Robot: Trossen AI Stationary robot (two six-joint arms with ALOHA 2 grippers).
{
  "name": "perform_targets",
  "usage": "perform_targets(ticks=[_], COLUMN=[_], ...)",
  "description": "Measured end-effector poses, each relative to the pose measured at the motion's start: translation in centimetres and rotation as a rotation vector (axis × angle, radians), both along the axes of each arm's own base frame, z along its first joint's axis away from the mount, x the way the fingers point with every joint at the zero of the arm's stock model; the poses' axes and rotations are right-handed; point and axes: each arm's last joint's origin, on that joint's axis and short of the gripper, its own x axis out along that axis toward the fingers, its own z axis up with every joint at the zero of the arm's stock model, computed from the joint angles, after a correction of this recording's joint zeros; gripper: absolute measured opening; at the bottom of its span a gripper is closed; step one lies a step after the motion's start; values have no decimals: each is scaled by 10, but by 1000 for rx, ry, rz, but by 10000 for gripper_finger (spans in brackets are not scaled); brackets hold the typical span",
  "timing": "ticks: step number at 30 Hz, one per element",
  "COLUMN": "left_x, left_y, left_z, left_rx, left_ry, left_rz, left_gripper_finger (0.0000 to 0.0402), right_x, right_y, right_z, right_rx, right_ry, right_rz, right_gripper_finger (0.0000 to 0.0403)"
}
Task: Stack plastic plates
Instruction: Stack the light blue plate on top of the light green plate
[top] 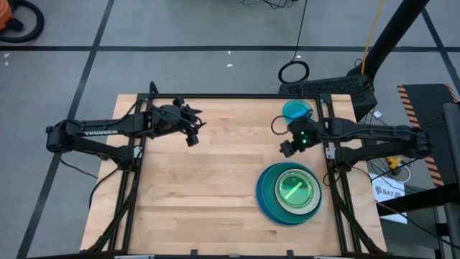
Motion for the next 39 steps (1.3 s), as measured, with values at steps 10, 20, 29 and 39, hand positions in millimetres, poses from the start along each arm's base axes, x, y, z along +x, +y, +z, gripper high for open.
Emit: perform_targets(ticks=[10, 20, 29, 39], left_x=[-3, -7, -11, -15], left_y=[11, 21, 29, 37], left_z=[0, -1, -3, -5], left_rx=[18, 47, 44, 38], left_ry=[12, 47, 76, 96], left_rz=[36, 63, 96, 132], left_gripper_finger=[228, 228, 228, 228], right_x=[29, 52, 57, 37], right_y=[-31, -88, -140, -177], right_z=[0, -6, -23, -51], right_rx=[-89, -125, -73, -89], right_ry=[-17, 151, 343, 626], right_rz=[6, 12, 43, -2], right_gripper_finger=[171, 171, 171, 171])
